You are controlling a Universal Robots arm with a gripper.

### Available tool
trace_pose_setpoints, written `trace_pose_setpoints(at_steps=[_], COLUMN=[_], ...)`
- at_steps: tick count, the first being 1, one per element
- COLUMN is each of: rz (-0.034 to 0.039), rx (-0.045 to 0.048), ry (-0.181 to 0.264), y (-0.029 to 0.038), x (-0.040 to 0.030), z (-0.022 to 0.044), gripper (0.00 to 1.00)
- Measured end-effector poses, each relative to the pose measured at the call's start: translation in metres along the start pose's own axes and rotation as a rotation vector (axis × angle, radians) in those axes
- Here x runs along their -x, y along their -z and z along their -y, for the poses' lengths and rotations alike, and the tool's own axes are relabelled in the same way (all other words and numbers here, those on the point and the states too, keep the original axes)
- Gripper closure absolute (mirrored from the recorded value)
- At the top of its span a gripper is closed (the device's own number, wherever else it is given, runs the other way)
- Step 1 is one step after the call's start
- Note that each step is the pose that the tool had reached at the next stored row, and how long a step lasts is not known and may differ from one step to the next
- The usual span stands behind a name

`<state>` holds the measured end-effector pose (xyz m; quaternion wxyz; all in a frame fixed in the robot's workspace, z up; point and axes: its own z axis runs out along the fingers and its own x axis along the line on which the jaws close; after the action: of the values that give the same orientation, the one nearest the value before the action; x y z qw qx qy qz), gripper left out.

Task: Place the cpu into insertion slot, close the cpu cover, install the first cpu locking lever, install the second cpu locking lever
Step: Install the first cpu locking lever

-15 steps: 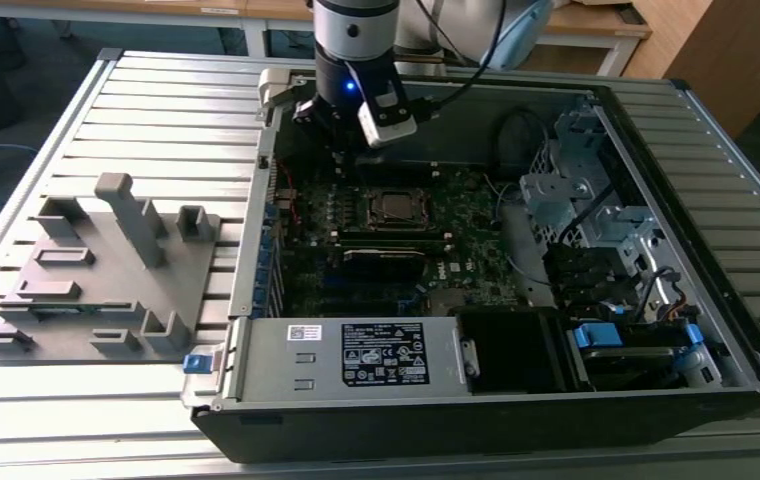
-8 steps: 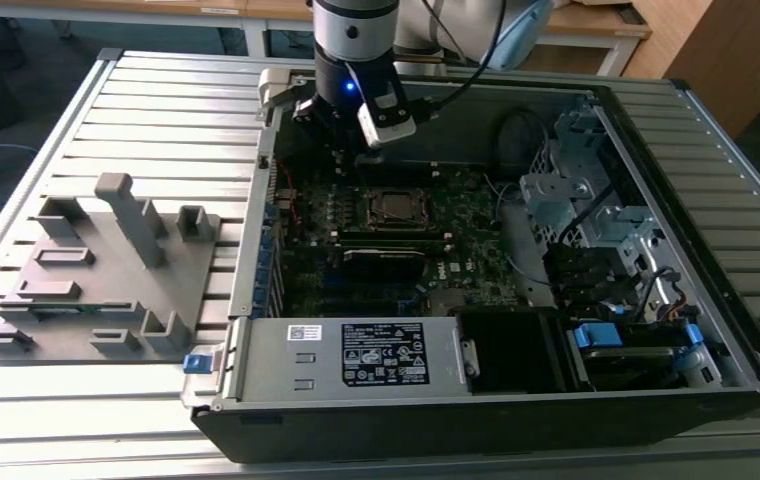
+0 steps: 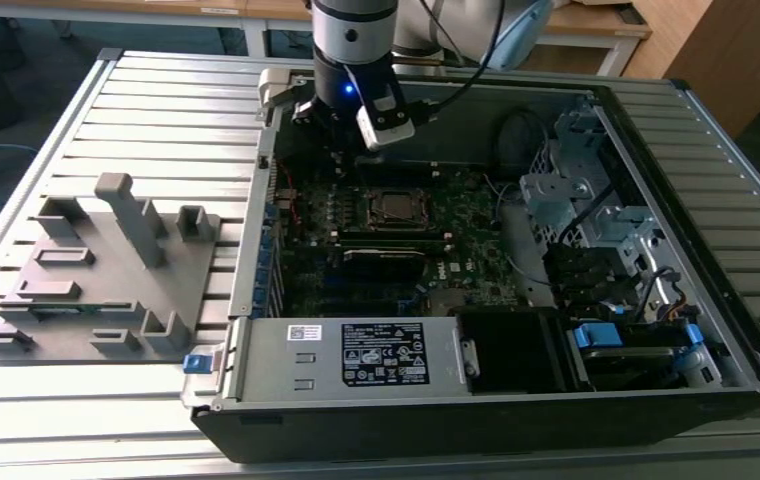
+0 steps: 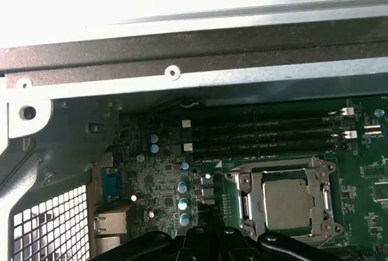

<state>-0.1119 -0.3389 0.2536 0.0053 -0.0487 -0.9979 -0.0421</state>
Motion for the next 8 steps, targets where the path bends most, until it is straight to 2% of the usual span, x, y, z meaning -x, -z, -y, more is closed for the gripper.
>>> trace_pose_setpoints(at_steps=[4,5,8], rz=[-0.0012,-0.0019,-0.0064], rx=[0.0117,0.0191,0.0653], ry=[0.0,0.0,0.0], y=[-0.003,-0.0034,-0.0038], x=[-0.0027,-0.0033,-0.0041], z=[0.0018,0.0022,0.0033], gripper=[0.9,0.9,0.9])
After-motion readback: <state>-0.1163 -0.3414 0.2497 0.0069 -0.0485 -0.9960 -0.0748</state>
